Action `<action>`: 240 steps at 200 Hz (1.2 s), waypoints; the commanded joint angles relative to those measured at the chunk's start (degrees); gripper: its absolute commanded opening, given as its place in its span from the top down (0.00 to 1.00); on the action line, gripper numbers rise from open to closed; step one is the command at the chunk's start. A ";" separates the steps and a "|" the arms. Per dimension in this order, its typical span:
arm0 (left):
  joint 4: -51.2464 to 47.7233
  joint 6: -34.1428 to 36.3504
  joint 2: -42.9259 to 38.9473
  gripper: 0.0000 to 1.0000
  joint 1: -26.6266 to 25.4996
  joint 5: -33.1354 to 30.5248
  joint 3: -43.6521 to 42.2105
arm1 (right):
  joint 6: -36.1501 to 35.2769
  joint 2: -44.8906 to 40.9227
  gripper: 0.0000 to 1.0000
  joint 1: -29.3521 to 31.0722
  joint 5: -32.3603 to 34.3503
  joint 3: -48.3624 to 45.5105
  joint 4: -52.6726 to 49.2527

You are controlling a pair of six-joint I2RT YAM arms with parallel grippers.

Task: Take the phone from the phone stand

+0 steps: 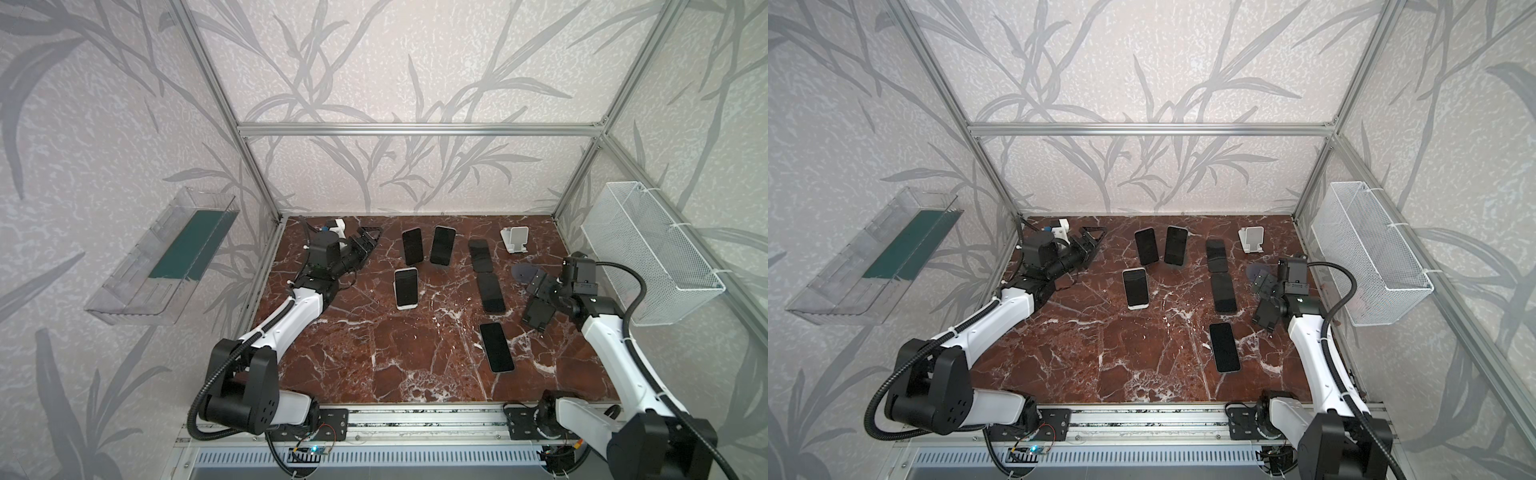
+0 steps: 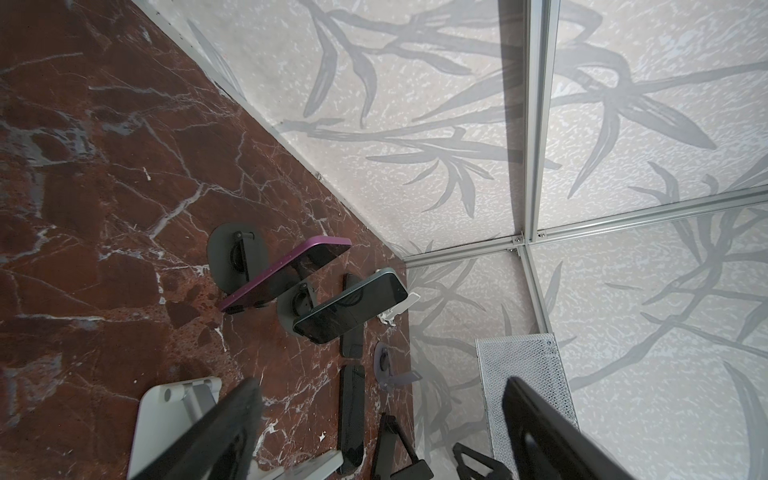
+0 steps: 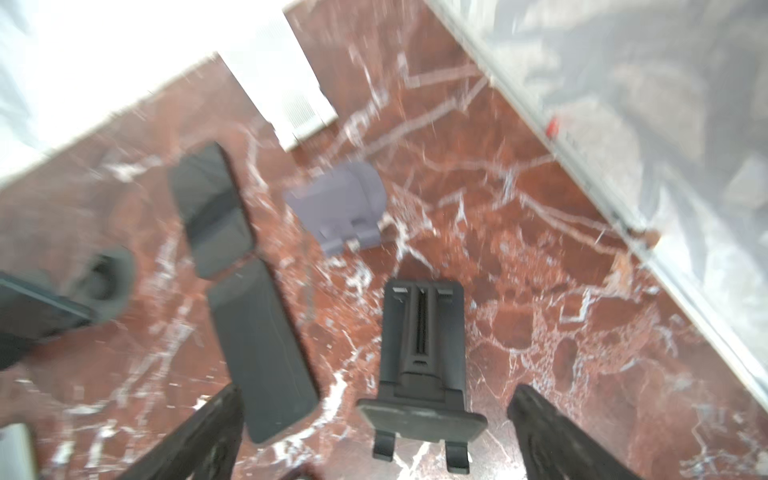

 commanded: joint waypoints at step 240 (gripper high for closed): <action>-5.69 5.62 -1.85 0.09 0.74 -3.44 2.82 | 5.71 36.14 0.01 57.21 15.38 22.73 17.12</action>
